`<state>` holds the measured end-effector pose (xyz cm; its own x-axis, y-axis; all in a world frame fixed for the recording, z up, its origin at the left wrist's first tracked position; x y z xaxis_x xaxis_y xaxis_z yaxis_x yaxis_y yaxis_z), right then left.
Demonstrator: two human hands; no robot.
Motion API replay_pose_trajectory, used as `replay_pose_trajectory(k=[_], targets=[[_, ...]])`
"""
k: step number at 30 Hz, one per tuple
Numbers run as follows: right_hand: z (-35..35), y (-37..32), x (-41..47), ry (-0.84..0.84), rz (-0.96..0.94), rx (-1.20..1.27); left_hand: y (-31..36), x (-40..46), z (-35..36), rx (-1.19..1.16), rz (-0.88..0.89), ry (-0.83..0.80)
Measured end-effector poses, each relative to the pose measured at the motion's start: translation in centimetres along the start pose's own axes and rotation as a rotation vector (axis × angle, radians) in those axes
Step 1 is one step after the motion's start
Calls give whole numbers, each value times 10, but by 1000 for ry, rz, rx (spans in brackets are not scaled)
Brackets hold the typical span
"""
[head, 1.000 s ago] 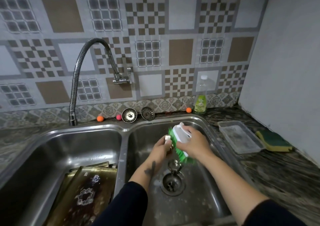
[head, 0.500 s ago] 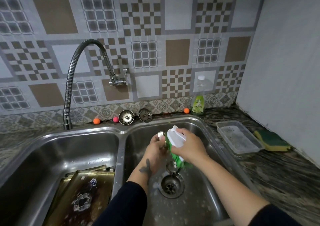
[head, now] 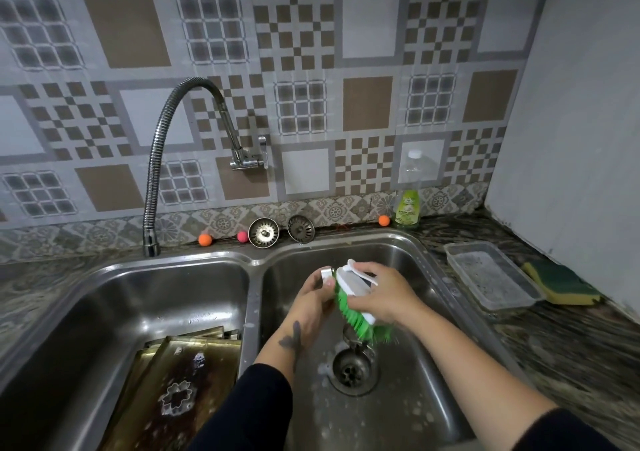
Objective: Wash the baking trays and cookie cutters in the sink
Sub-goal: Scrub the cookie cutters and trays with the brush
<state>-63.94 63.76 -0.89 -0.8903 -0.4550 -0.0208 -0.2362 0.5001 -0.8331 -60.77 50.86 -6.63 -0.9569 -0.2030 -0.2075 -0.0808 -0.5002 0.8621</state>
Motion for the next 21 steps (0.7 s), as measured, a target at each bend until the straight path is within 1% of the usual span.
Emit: replay_pose_trajectory(k=[3, 4, 7, 11, 12, 15, 18, 19, 21], targets=[[-7, 5, 3, 116, 83, 164, -2, -5, 6, 22, 21, -42], [-6, 5, 2, 130, 92, 175, -1, -6, 5, 22, 31, -40], [9, 0, -1, 87, 65, 140, 3, -5, -8, 31, 40, -14], [3, -3, 2, 203, 99, 126, -2, -9, -3, 31, 15, -38], [5, -7, 2, 191, 89, 83, -2, -10, -4, 25, 19, -28], [24, -21, 1, 50, 20, -114, 6, -14, -20, 53, 29, 22], [31, -30, 0, 22, -15, -301, 20, -25, -41, 182, 60, 102], [32, -33, 2, 22, -20, -342, 29, -30, -49, 284, 93, 161], [33, -40, 4, 23, -37, -372, 53, -39, -69, 596, 188, 307]])
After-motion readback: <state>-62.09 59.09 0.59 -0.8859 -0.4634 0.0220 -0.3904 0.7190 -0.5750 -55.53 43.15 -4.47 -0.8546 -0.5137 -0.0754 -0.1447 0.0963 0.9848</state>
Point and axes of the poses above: each hand's wrist, its own x-axis towards the middle knuckle, its own z-axis out of the palm, y = z × x, the point moved 8 cm from there along x, towards the middle knuckle, and after that the axes turned 4 degrees about -z, right-handed, at the moved point
